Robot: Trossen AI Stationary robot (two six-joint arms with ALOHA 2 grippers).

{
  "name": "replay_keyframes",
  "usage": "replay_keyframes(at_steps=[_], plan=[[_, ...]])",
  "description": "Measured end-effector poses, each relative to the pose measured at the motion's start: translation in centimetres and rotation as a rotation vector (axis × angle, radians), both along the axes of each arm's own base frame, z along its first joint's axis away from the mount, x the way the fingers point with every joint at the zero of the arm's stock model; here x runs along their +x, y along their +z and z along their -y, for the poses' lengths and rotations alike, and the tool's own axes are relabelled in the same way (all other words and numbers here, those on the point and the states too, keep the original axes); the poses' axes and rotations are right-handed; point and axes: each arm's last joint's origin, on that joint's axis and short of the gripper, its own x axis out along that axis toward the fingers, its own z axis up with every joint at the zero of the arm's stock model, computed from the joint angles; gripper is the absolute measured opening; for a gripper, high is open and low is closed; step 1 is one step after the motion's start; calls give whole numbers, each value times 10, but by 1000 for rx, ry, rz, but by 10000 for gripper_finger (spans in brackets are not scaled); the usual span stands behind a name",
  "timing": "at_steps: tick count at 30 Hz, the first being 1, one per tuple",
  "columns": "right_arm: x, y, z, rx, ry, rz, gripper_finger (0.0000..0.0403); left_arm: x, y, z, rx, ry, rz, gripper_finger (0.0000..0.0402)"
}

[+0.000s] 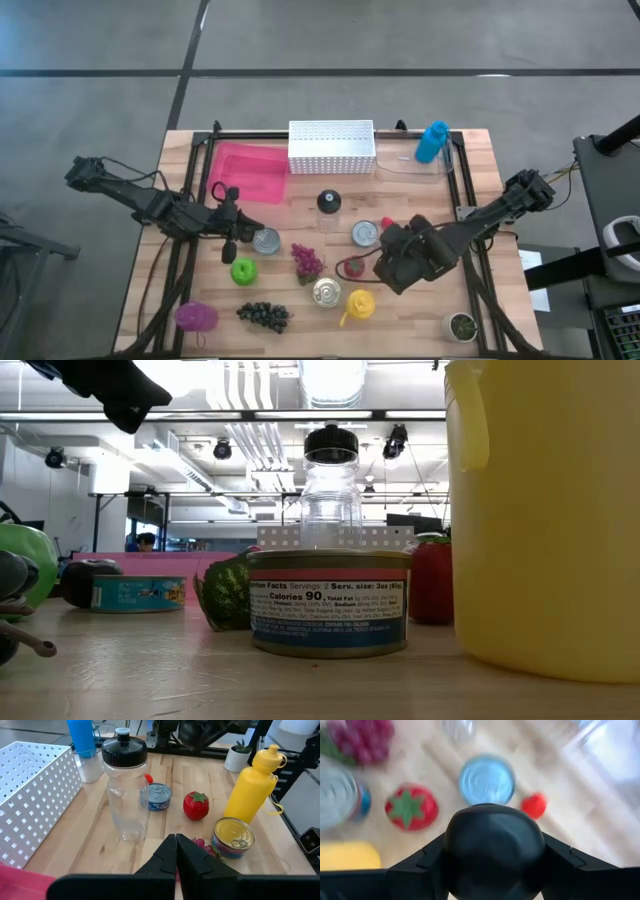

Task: Pick & Place Food Item
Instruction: Put the purple mangosteen into the white bin

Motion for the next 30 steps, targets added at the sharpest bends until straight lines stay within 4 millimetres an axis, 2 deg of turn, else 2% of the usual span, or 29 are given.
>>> replay_keyframes(at_steps=[6,10,23,30], plan=[[11,31,8,-78,-10,116,215,0,0,0,0,0,0,6],[19,50,24,-137,-42,170,217,0,0,0,0,0,0,6],[43,88,119,-245,-108,108,218,0,0,0,-7,3,0,6],[53,91,181,-224,-157,133,219,0,0,0,-7,3,0,6]])
